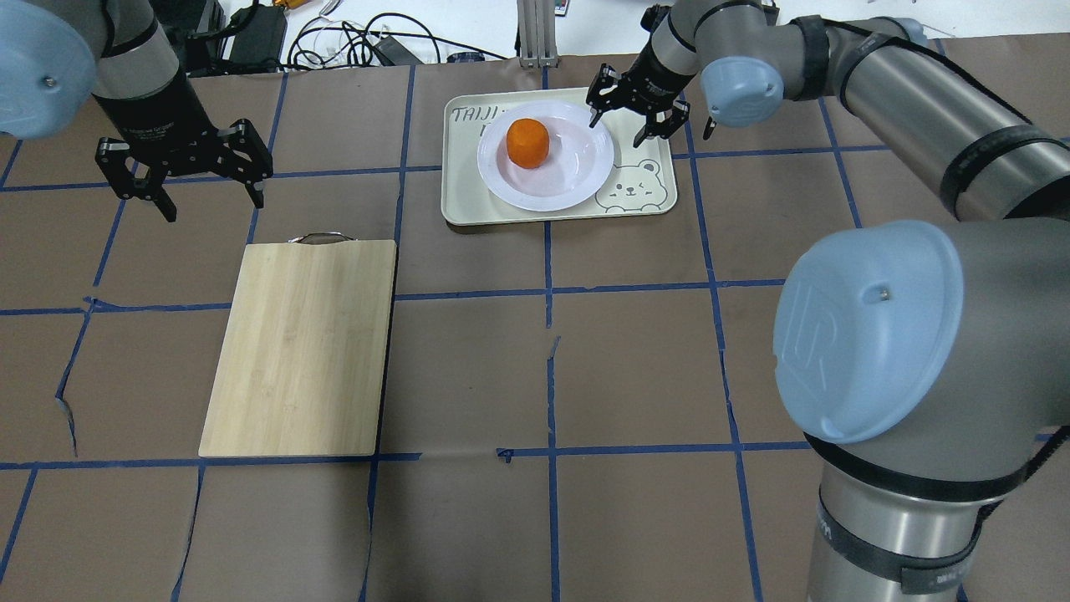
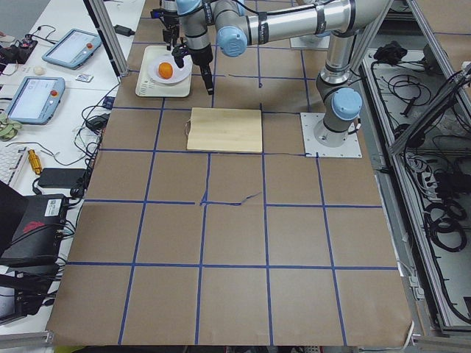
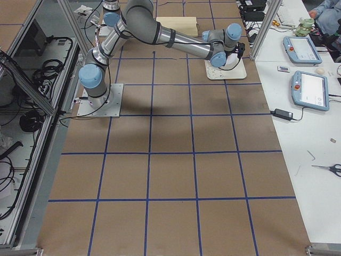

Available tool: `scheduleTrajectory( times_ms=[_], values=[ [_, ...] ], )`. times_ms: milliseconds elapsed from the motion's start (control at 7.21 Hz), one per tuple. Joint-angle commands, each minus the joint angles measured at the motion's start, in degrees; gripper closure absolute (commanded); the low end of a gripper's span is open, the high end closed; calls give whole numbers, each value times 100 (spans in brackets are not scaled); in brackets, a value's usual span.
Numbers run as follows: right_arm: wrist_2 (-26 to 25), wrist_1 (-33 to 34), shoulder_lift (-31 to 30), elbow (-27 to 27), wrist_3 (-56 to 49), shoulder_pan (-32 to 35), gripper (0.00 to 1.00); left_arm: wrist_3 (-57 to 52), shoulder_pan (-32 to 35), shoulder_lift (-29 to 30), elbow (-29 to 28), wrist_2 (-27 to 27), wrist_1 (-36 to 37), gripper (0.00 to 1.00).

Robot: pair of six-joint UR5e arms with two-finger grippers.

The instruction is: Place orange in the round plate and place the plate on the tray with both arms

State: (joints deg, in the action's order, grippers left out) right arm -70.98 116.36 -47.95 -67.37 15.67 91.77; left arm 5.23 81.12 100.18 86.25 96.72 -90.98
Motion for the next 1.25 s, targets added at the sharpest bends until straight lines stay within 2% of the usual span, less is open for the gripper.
scheduleTrajectory(
  times_ms=[0,139,277,416,554,832,1109],
  values=[
    [-1088,-820,-677,119,-852,-11,0,4,62,-51,-20,-13,-17,0],
    [-1371,-1704,-1290,84,-977,51,0,13,88,-129,-29,-74,18,0],
    [-1426,-2322,-1879,40,-1204,121,0,13,88,-208,-12,-75,19,0],
    [-1810,-2841,-2442,-47,-1702,165,0,-30,88,-261,-3,-57,27,0],
    [-1988,-3116,-2987,-388,-1986,174,0,-31,88,-288,-3,-48,36,0],
    [-1885,-3110,-3527,-1170,-2321,174,0,-40,97,-306,-3,-57,54,0],
    [-1937,-2804,-3668,-1436,-2323,174,0,-48,97,-315,-3,-48,54,0]
  ],
)
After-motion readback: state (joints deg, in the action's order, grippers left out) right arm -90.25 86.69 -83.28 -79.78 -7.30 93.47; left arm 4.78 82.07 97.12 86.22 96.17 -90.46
